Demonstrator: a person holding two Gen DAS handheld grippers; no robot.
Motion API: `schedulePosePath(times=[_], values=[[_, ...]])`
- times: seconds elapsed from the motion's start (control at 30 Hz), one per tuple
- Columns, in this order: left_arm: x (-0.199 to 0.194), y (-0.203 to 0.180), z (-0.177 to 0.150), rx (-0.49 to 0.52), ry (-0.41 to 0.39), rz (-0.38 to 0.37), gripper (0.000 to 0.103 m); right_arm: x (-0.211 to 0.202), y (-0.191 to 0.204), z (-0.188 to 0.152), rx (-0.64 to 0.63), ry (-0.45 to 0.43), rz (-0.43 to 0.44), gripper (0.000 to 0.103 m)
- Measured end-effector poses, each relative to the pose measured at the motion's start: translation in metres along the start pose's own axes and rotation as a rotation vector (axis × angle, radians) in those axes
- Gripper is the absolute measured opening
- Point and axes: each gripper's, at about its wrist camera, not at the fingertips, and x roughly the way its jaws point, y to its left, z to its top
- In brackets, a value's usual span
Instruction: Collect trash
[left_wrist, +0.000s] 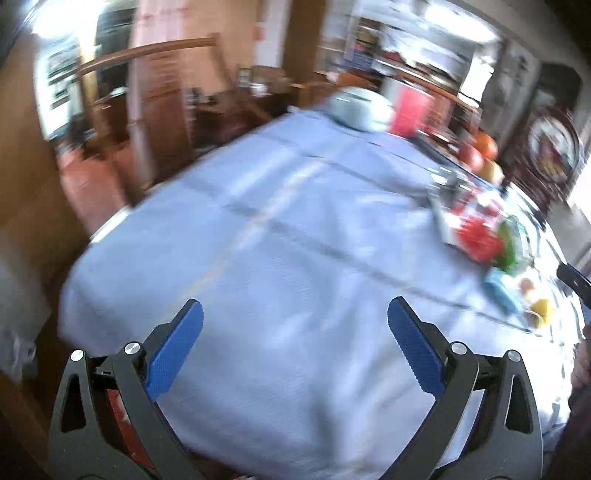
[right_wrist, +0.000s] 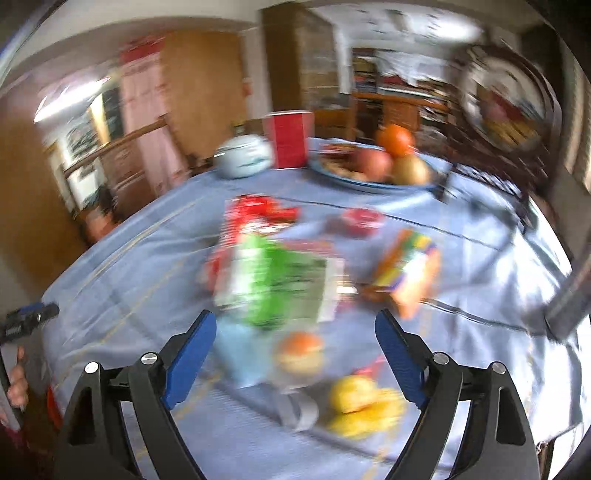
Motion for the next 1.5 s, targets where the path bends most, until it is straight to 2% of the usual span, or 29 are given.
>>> schedulePosePath(times=[0.07, 0.1, 0.13, 0.37, 0.5, 0.57, 0.6, 0.63, 0.67, 0.7, 0.73, 0.8, 0.9, 0.97, 1.13, 1.23, 1.3, 1.37, 1.4, 1.5], values=[[0.014, -0.031, 0.012, 0.055, 0.022, -0.045, 0.096, 0.008, -0.024, -0.005, 0.063, -0.012, -0.002, 0.087], [0.023, -0.051, 0.018, 0.090, 0.032, -0.072, 0.096, 0.015, -0.035, -0.005, 0.094, 0.023, -0.042, 0.087], [0.028, -0.067, 0.022, 0.118, 0.038, -0.091, 0.096, 0.016, -0.043, -0.003, 0.110, 0.027, -0.035, 0.087], [0.062, -0.182, 0.036, 0.283, 0.061, -0.241, 0.096, 0.002, -0.063, 0.000, 0.213, -0.031, -0.044, 0.090], [0.088, -0.222, 0.039, 0.329, 0.088, -0.272, 0.096, -0.007, -0.069, -0.002, 0.238, -0.047, -0.057, 0.090], [0.097, -0.229, 0.041, 0.327, 0.101, -0.274, 0.096, -0.013, -0.070, -0.002, 0.252, -0.052, -0.055, 0.090], [0.104, -0.232, 0.043, 0.318, 0.100, -0.276, 0.094, -0.013, -0.072, -0.002, 0.261, -0.054, -0.054, 0.090], [0.107, -0.237, 0.045, 0.308, 0.090, -0.279, 0.082, -0.013, -0.073, -0.002, 0.267, -0.052, -0.052, 0.090], [0.111, -0.236, 0.047, 0.300, 0.078, -0.285, 0.066, -0.012, -0.074, -0.001, 0.272, -0.047, -0.049, 0.090], [0.110, -0.235, 0.048, 0.297, 0.068, -0.287, 0.061, -0.011, -0.074, -0.002, 0.276, -0.040, -0.044, 0.090], [0.109, -0.232, 0.050, 0.295, 0.052, -0.295, 0.048, -0.009, -0.075, -0.003, 0.284, -0.028, -0.033, 0.090], [0.104, -0.226, 0.054, 0.279, 0.012, -0.331, 0.028, -0.007, -0.075, -0.004, 0.296, -0.014, -0.015, 0.090], [0.092, -0.196, 0.066, 0.175, -0.031, -0.427, 0.027, -0.006, -0.073, -0.005, 0.288, -0.008, -0.024, 0.090], [0.090, -0.178, 0.073, 0.123, -0.043, -0.458, 0.027, -0.005, -0.071, -0.006, 0.279, -0.003, -0.029, 0.090], [0.091, -0.142, 0.075, 0.055, -0.037, -0.463, 0.027, 0.001, -0.063, -0.009, 0.247, 0.026, -0.030, 0.090], [0.086, -0.121, 0.073, 0.036, -0.062, -0.411, 0.025, 0.004, -0.056, -0.010, 0.217, 0.040, -0.026, 0.090], [0.087, -0.109, 0.074, 0.002, -0.060, -0.406, 0.026, 0.005, -0.050, -0.011, 0.195, 0.046, -0.022, 0.090], [0.092, -0.100, 0.075, -0.032, -0.042, -0.393, 0.031, 0.007, -0.045, -0.012, 0.172, 0.050, -0.024, 0.090], [0.096, -0.097, 0.075, -0.054, -0.020, -0.397, 0.037, 0.007, -0.042, -0.012, 0.159, 0.052, -0.028, 0.090], [0.097, -0.091, 0.073, -0.097, -0.004, -0.432, 0.062, 0.008, -0.038, -0.013, 0.142, 0.056, -0.034, 0.090]])
